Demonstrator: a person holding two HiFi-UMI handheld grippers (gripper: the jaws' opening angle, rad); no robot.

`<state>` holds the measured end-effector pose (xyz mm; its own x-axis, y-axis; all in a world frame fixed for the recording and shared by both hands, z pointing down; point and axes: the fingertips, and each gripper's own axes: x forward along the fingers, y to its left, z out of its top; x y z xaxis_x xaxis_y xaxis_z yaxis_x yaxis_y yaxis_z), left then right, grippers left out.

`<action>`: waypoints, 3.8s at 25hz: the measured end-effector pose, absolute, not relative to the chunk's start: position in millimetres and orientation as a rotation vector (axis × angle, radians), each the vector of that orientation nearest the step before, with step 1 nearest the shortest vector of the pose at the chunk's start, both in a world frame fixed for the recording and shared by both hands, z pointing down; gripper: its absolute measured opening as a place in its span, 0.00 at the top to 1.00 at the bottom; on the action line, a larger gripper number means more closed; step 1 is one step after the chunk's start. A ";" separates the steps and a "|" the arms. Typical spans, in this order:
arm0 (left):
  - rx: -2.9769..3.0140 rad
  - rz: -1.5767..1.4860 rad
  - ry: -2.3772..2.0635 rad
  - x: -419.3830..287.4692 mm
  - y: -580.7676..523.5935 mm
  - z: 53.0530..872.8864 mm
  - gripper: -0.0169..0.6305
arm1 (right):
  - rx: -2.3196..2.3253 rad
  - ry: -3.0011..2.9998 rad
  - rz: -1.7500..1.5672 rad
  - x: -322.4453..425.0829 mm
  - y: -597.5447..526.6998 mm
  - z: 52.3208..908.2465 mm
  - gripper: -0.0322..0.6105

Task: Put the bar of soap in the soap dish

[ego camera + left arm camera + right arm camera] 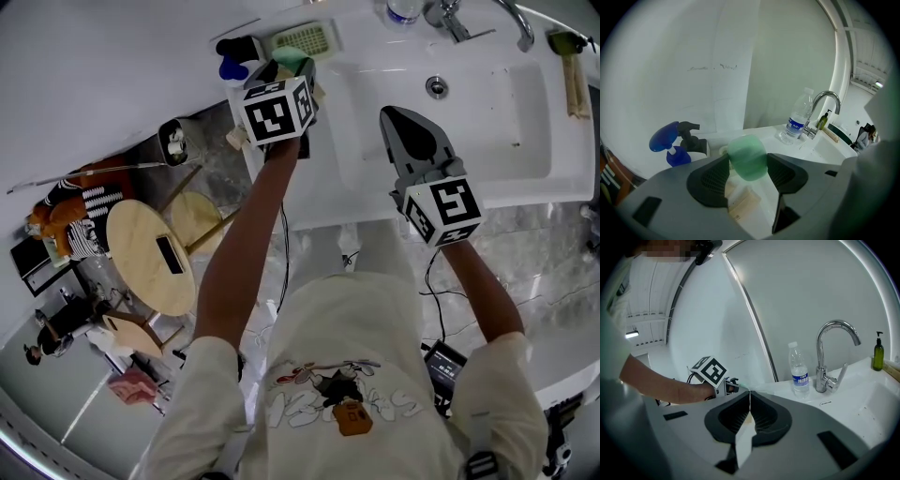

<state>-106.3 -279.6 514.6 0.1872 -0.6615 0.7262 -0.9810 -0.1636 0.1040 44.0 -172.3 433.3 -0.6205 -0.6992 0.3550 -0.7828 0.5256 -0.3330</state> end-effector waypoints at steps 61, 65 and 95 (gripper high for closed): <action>1.853 0.897 -1.544 -106.4 -331.1 565.8 0.55 | 1.329 -2.554 0.760 52.5 -192.2 449.5 0.94; 1.882 0.903 -1.572 -106.2 -336.8 558.0 0.57 | 1.332 -2.556 0.774 52.7 -194.1 450.6 0.94; 1.964 0.810 -1.609 -102.8 -333.7 502.0 0.64 | 1.358 -2.572 0.723 46.8 -195.4 429.8 0.94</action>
<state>-102.8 -333.7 502.0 0.1369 -0.7012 0.6997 -0.9797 -0.2001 -0.0088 46.8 -195.4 429.8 -0.5812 -0.7389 0.3409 -0.8083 0.4758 -0.3468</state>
